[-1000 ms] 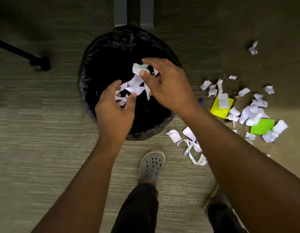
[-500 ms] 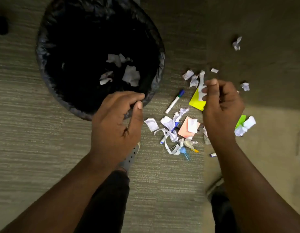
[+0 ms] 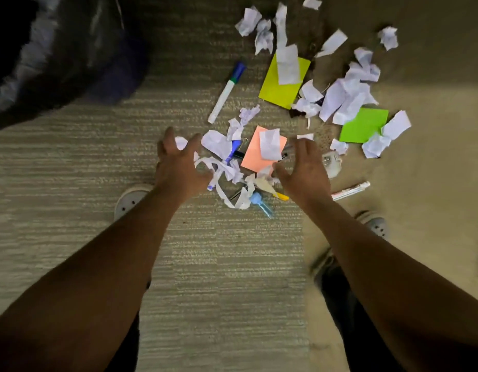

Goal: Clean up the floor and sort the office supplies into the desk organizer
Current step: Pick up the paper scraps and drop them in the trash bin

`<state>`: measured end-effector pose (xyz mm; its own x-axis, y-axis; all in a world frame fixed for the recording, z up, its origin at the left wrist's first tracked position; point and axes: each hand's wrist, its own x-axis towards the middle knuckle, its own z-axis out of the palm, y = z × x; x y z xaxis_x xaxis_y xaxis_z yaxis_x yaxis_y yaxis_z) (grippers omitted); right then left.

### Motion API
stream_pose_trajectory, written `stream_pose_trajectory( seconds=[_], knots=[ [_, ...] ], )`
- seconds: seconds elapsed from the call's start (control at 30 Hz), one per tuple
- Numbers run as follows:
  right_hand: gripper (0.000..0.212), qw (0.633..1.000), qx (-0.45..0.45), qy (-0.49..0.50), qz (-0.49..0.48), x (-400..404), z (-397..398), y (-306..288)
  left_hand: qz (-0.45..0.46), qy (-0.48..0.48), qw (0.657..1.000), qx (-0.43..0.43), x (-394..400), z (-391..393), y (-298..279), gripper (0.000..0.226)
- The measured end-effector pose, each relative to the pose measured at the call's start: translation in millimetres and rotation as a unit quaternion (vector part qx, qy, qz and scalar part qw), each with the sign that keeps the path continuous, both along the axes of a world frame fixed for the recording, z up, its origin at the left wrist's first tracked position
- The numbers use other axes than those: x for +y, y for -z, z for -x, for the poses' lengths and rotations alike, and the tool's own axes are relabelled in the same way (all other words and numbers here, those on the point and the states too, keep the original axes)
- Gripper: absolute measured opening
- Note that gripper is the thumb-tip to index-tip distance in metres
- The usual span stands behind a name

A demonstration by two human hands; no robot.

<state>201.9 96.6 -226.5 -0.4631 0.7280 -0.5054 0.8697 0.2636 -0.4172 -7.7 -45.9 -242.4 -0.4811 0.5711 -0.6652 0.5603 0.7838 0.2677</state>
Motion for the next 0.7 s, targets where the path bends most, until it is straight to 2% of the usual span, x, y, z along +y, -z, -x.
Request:
stream_pose_trajectory(
  seconds=[0.13, 0.23, 0.33, 0.53, 0.7],
  knots=[
    [0.068, 1.0, -0.005, -0.029, -0.007, 14, 17, 29, 0.01, 0.046, 0.998, 0.033, 10, 9, 24, 0.074],
    [0.071, 0.998, -0.023, -0.06, -0.01, 16, 30, 43, -0.012, 0.063, 0.995, 0.074, 10, 11, 31, 0.063],
    [0.061, 0.995, -0.031, -0.089, -0.025, 14, 37, 50, -0.043, 0.049, 0.996, 0.061, 5, 10, 36, 0.053],
    [0.048, 0.997, -0.014, -0.07, -0.018, 12, 40, 56, -0.087, 0.024, 0.994, 0.064, -5, 2, 38, 0.044],
    [0.022, 0.998, 0.026, -0.061, -0.001, 17, 45, 49, -0.086, 0.007, 0.996, 0.031, -7, -1, 37, 0.031]
  ],
)
